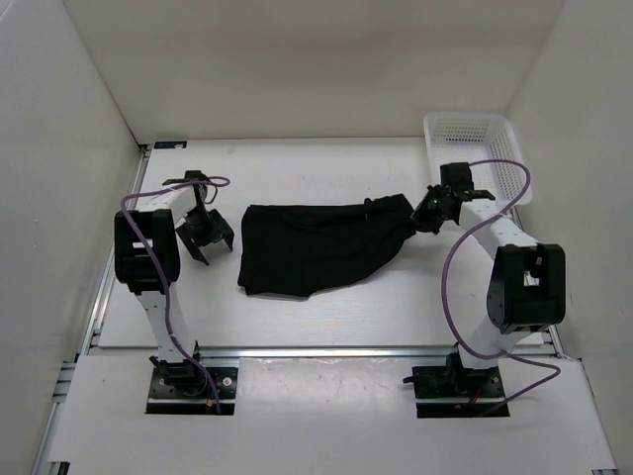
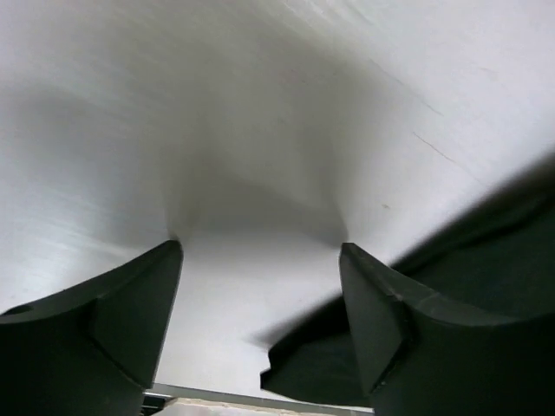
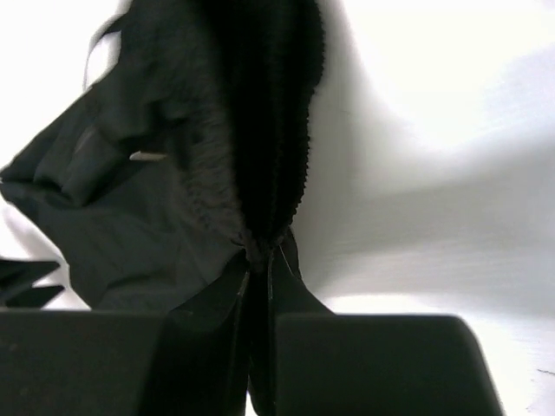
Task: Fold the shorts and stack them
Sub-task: Fold the shorts
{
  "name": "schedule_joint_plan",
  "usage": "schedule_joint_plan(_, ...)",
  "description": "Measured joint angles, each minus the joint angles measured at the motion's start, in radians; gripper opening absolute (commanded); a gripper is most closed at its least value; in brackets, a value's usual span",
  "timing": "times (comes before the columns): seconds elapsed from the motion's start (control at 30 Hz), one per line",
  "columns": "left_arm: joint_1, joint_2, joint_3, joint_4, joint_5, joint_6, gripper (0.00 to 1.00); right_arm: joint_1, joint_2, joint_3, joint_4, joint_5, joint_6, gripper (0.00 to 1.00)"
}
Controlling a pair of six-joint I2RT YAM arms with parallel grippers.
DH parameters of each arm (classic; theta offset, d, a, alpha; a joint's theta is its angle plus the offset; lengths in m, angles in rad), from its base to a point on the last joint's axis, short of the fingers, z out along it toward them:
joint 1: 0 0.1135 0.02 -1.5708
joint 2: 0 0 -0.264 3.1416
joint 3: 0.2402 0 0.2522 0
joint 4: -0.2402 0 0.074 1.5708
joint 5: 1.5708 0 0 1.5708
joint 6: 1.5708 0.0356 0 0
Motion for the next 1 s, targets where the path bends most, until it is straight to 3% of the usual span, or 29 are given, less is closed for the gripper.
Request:
schedule_joint_plan(0.1,-0.013,0.022,-0.008,-0.001,0.009,-0.008,0.71,0.052,0.000,0.100,-0.061,0.052,-0.061,0.00)
schedule_joint_plan(0.13,-0.021,0.021,-0.008,0.003,0.015,-0.012,0.59,0.072,0.000,0.130,-0.078,0.070,-0.077,0.00)
schedule_joint_plan(0.27,-0.063,0.021,-0.011,0.019,0.048,-0.032,0.25,0.135,0.000,0.204,-0.118,0.111,-0.123,0.00)
schedule_joint_plan(0.3,-0.072,0.021,-0.015,0.026,0.061,-0.035,0.10,0.148,0.000,0.212,-0.124,0.119,-0.130,0.00)
schedule_joint_plan(0.5,-0.113,0.024,-0.023,0.047,0.116,-0.056,0.10,0.230,0.026,0.288,-0.183,0.159,-0.182,0.00)
schedule_joint_plan(1.0,-0.116,0.027,-0.023,0.051,0.139,-0.067,0.10,0.600,0.244,0.682,-0.312,0.275,-0.320,0.00)
